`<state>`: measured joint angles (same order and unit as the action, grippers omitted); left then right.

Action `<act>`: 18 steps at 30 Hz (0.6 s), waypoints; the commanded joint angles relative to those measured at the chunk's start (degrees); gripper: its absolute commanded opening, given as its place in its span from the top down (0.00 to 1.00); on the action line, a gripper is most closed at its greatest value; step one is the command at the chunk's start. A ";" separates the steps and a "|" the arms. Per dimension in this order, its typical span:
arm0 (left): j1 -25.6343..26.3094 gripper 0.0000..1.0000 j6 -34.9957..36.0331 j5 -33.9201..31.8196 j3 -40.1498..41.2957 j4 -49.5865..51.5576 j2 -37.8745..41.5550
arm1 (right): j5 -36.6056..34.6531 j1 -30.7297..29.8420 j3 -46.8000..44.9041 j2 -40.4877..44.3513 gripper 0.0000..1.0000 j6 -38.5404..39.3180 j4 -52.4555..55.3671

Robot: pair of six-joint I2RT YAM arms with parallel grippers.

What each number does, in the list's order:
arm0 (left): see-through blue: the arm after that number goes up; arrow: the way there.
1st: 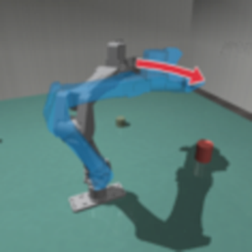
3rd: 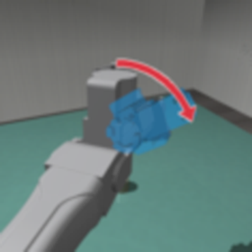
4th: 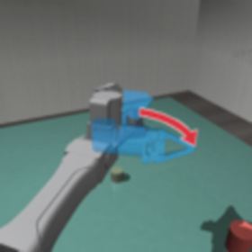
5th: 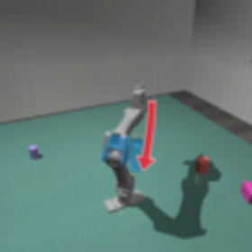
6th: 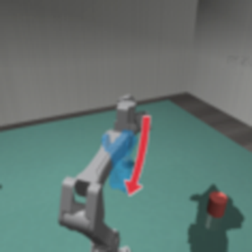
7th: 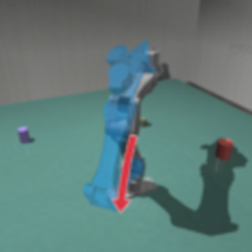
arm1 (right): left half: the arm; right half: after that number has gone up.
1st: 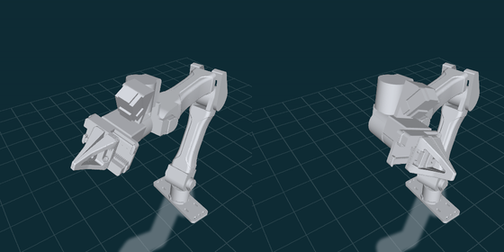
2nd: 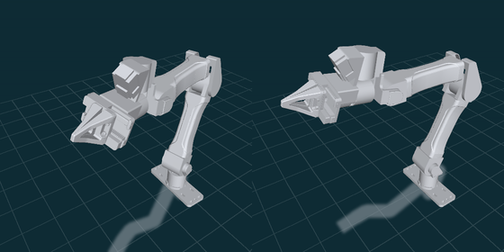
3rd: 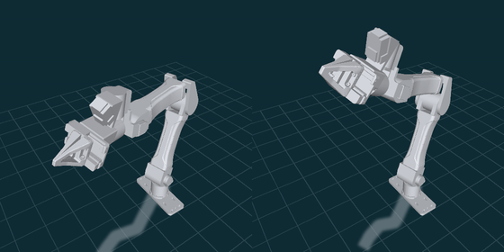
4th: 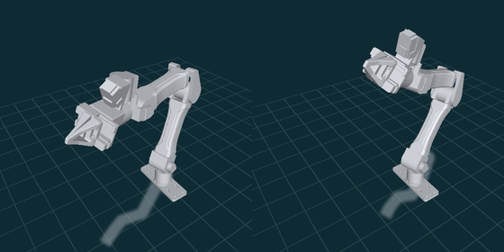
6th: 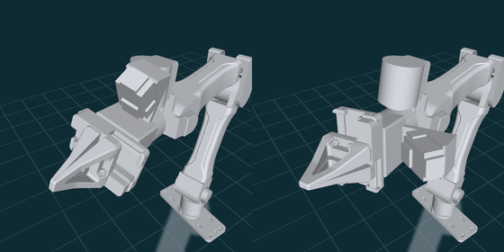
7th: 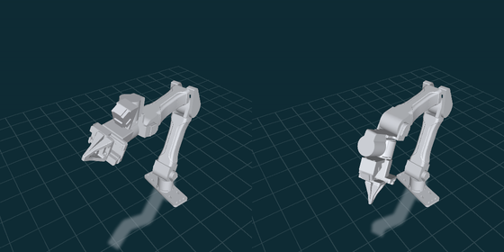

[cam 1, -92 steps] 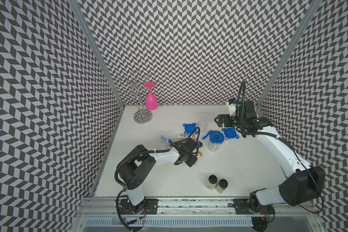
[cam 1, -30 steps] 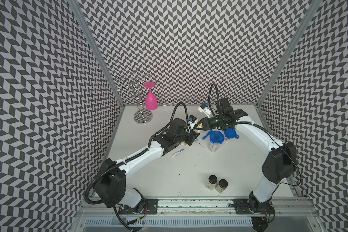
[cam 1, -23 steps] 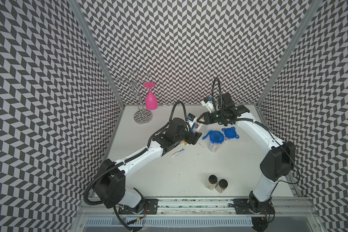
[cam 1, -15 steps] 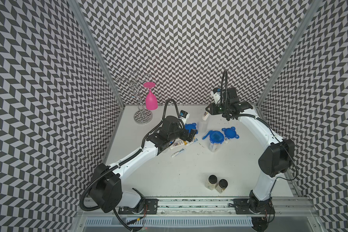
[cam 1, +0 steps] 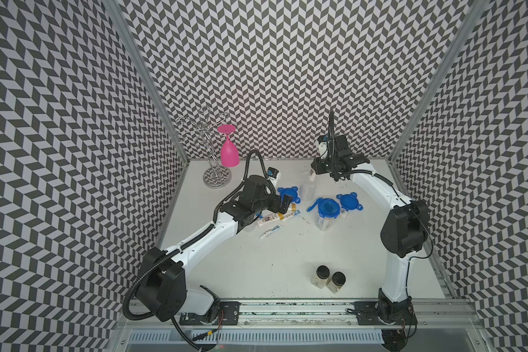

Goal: Pack away toiletry kits
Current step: Place the toiletry item into the container.

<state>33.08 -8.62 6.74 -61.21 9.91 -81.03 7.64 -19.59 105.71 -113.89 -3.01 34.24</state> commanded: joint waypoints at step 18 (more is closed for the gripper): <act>-1.20 0.00 -0.06 0.79 -3.69 -0.34 -0.13 | -5.64 -2.82 -1.13 2.63 0.43 1.60 -0.85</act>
<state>32.25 -8.58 6.92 -62.98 10.35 -81.91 3.53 -22.33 102.26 -113.97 -1.50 34.65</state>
